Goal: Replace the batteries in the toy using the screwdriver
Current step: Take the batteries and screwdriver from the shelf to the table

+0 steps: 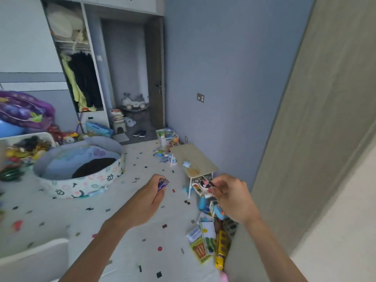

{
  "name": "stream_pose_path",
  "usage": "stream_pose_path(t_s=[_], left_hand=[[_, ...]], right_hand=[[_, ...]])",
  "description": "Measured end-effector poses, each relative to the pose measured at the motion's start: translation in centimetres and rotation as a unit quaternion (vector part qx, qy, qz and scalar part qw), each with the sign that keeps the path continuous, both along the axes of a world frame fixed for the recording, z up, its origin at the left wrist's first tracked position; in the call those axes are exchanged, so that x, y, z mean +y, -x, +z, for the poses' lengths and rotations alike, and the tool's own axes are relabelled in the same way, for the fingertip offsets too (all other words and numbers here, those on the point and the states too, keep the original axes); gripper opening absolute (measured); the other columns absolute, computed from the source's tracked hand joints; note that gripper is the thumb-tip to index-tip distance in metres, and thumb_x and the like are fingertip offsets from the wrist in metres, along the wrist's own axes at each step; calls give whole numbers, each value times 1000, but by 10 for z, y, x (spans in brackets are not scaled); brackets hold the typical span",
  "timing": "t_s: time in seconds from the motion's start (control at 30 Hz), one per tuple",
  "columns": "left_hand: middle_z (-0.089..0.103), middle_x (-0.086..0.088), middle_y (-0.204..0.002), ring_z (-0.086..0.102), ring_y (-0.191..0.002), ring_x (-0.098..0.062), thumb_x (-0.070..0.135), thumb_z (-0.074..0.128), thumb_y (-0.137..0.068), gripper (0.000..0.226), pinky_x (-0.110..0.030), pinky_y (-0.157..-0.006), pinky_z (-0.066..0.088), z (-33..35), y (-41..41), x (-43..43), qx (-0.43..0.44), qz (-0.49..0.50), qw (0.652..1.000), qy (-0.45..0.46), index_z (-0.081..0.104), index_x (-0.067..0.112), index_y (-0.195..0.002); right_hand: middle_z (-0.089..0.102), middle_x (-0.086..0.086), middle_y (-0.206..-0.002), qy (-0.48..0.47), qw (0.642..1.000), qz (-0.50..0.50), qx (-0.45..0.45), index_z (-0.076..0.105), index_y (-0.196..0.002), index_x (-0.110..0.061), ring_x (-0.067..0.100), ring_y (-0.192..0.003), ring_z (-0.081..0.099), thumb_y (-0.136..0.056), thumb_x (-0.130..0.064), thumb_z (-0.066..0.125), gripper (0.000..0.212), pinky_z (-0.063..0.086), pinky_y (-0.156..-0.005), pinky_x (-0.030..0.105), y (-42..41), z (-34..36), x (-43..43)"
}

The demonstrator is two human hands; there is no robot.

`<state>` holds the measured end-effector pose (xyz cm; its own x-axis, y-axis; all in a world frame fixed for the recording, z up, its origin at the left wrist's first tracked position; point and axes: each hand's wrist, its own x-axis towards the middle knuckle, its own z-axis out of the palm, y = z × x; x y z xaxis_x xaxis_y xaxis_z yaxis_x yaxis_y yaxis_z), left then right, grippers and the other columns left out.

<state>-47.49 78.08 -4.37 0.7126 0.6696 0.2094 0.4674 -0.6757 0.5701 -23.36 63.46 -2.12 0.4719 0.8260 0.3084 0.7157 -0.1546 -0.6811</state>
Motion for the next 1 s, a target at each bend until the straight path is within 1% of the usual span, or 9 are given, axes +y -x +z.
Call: stream_pose_path(t_s=[0.1,0.23,0.33,0.47,0.63,0.77,0.87,0.93,1.0], left_hand=[[60,-14,-84,53,-68,-25,29,39,-114,6,-42,-67,48,-6,-20,56,3,12,1000,9,43,32,-118],[50,1,-73,48,-59,-8,30,39,-115,7,-30,-58,42,-8,-51,143,11,26,1000,4,44,30,-118],[58,-6,-77,55,-63,-21,31,40,-115,5,-43,-65,50,5,-71,213,26,53,998,4,44,33,-117],[60,-10,-78,63,-70,-31,31,41,-114,11,-51,-72,56,24,-88,311,31,90,995,-8,41,39,-106],[71,-9,-97,74,-89,-26,32,43,-114,4,-44,-84,65,28,-111,428,57,116,992,-11,41,35,-116],[73,-12,-98,75,-91,-29,32,42,-115,3,-42,-87,65,17,-134,530,50,132,990,-2,44,32,-117],[61,6,-80,64,-69,-15,32,40,-116,12,-15,-66,58,11,-152,616,53,145,987,-33,46,27,-125],[52,13,-76,55,-61,-11,29,40,-116,20,-8,-54,48,11,-162,678,45,147,988,-26,49,20,-131],[52,13,-79,57,-67,-12,30,39,-116,22,-7,-54,46,13,-172,740,46,147,988,-17,48,19,-132]], right_hand=[[78,-6,-80,4,1000,4,-7,74,-87,-17,16,-74,75,-88,-6,71,12,61,-74,36,-17,-15,68],[76,-14,-83,9,1000,15,13,75,-91,-23,6,-74,73,-88,-8,73,15,59,-77,20,-49,-25,169],[77,-11,-88,7,999,35,31,75,-91,-23,11,-73,76,-89,-8,74,15,63,-79,35,-75,-20,251],[77,-13,-87,-18,998,52,27,75,-89,-24,8,-73,74,-87,-12,78,13,61,-80,36,-105,-10,362],[76,-11,-89,-21,995,74,66,76,-95,-20,13,-71,74,-88,-5,75,16,63,-77,43,-126,-13,487],[77,-8,-93,-17,993,85,80,75,-97,-20,14,-76,75,-89,-7,74,15,64,-75,45,-143,-26,594],[76,-9,-94,-31,992,82,87,76,-97,-20,6,-76,74,-90,-7,74,15,65,-77,41,-152,-33,674],[76,-8,-94,-28,992,74,97,76,-99,-19,4,-75,73,-90,-8,73,14,65,-76,40,-161,-35,730],[77,-5,-93,-25,992,72,100,76,-101,-17,9,-76,75,-92,-9,72,13,65,-75,44,-171,-34,786]])
